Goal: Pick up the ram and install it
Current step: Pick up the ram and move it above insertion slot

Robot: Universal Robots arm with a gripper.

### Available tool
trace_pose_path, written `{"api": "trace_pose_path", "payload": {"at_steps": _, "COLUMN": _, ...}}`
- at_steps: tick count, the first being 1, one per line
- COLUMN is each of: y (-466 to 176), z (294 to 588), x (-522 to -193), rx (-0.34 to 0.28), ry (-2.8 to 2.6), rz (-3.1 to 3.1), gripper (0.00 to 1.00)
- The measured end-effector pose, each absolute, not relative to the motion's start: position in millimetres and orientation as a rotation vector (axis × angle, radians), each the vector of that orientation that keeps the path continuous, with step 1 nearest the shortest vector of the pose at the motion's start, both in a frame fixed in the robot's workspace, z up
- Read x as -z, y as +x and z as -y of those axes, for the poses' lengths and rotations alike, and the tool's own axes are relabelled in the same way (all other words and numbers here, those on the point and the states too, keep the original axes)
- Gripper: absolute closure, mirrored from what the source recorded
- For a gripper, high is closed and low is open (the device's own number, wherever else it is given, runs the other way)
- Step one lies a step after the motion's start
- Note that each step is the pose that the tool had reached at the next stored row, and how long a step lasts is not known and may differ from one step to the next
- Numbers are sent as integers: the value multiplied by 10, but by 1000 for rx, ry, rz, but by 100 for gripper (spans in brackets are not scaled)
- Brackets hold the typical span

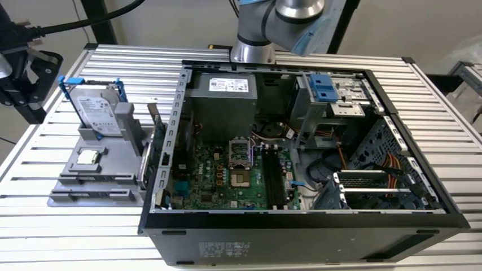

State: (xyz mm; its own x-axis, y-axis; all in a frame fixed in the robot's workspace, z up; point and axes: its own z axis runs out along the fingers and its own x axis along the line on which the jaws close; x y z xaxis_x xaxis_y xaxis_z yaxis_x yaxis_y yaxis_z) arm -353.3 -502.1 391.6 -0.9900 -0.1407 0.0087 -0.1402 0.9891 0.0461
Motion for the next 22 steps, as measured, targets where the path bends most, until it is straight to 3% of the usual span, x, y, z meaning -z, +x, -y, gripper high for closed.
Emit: {"api": "trace_pose_path", "payload": {"at_steps": 22, "y": -3533, "z": 5021, "x": -3916, "rx": 70, "ry": 418, "rz": 3098, "gripper": 100}}
